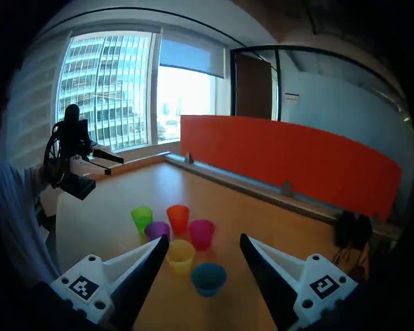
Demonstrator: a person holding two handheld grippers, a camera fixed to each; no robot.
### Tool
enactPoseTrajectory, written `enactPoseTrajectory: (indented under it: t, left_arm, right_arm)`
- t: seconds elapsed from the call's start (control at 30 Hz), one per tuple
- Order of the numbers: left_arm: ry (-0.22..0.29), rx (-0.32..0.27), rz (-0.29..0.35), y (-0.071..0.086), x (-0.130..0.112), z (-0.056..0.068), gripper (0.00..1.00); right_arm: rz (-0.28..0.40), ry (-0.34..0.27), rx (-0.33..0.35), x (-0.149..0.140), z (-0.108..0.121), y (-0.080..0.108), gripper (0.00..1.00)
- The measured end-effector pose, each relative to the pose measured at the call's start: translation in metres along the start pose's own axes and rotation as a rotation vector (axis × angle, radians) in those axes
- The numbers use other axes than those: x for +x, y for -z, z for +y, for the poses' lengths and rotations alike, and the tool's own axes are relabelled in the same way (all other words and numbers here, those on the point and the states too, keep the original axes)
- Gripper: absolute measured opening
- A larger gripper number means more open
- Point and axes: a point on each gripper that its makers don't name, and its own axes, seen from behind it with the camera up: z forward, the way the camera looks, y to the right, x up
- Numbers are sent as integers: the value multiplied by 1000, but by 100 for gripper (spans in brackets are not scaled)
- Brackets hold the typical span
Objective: Pour water
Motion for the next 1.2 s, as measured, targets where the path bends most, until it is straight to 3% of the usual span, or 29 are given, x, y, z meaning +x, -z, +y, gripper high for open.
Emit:
enactPoseTrajectory:
  t: [0.3, 0.7, 0.87, 1.2]
  left_arm:
    - [13, -6, -65, -11, -43, -6, 98]
    - [30, -25, -158, -18, -100, -5, 98]
    - [46, -33, -193, -20, -120, -5, 98]
    - [31, -40, -285, -34, -161, -12, 98]
  right_arm:
    - [-86, 5, 2, -49, 8, -13, 100]
    - [-192, 6, 26, -104, 11, -27, 100]
    - [-228, 8, 26, -123, 14, -32, 100]
    - [-290, 25, 27, -155, 18, -42, 100]
